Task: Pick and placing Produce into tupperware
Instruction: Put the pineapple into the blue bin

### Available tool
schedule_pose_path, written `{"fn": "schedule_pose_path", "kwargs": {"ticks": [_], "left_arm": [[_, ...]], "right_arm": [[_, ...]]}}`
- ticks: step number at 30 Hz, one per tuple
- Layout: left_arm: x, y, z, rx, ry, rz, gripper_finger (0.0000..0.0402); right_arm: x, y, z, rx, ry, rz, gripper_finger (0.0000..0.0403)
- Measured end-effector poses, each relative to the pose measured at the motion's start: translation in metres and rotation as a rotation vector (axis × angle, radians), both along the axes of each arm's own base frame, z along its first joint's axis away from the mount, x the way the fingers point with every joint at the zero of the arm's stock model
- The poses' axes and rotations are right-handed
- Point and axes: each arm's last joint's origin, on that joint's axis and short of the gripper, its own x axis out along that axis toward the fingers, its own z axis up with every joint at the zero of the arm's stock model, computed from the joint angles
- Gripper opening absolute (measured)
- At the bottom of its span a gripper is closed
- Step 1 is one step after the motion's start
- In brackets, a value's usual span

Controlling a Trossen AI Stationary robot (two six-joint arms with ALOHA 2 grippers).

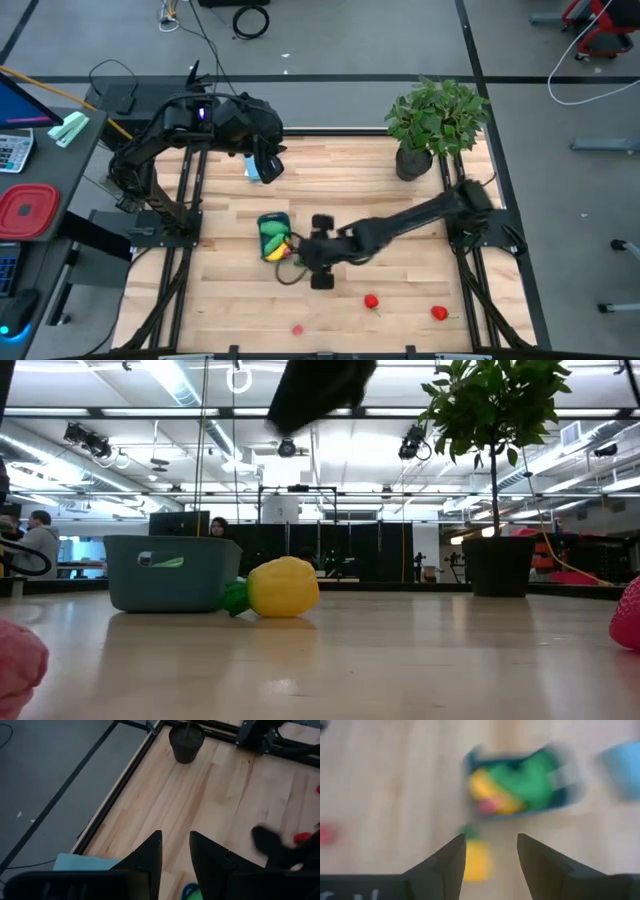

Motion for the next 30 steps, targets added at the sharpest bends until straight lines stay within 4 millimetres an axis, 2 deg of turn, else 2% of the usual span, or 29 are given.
{"fn": "schedule_pose_path", "kwargs": {"ticks": [3, 8, 11, 14, 18, 21, 24, 27, 30], "left_arm": [[0.0, -0.001, 0.0, -0.037, -0.013, 0.036, 0.0105], [-0.005, -0.013, -0.009, -0.108, 0.086, 0.009, 0.0105], [0.003, -0.029, -0.015, -0.127, 0.109, -0.065, 0.0105], [0.013, -0.05, -0.027, -0.151, 0.162, -0.158, 0.0105], [0.032, -0.083, -0.072, -0.124, 0.351, -0.271, 0.0105], [0.038, -0.108, -0.115, -0.096, 0.491, -0.342, 0.0107], [0.045, -0.128, -0.162, -0.103, 0.547, -0.387, 0.0122], [0.052, -0.141, -0.202, -0.208, 0.514, -0.461, 0.0148], [0.061, -0.148, -0.229, -0.219, 0.421, -0.504, 0.0174]], "right_arm": [[-0.03, 0.003, 0.037, -0.133, -0.051, -0.094, 0.0183], [-0.094, 0.001, 0.08, -0.16, -0.029, -0.277, 0.0183], [-0.13, -0.003, 0.098, -0.107, -0.033, -0.393, 0.0183], [-0.16, -0.003, 0.106, -0.027, -0.075, -0.474, 0.0183], [-0.19, 0.0, 0.101, 0.072, -0.121, -0.521, 0.0184], [-0.206, 0.003, 0.086, 0.092, -0.135, -0.549, 0.0184], [-0.219, 0.003, 0.066, 0.096, -0.138, -0.583, 0.0185], [-0.226, 0.0, 0.045, 0.093, -0.125, -0.628, 0.0185], [-0.23, -0.003, 0.029, 0.078, -0.111, -0.659, 0.0185]]}}
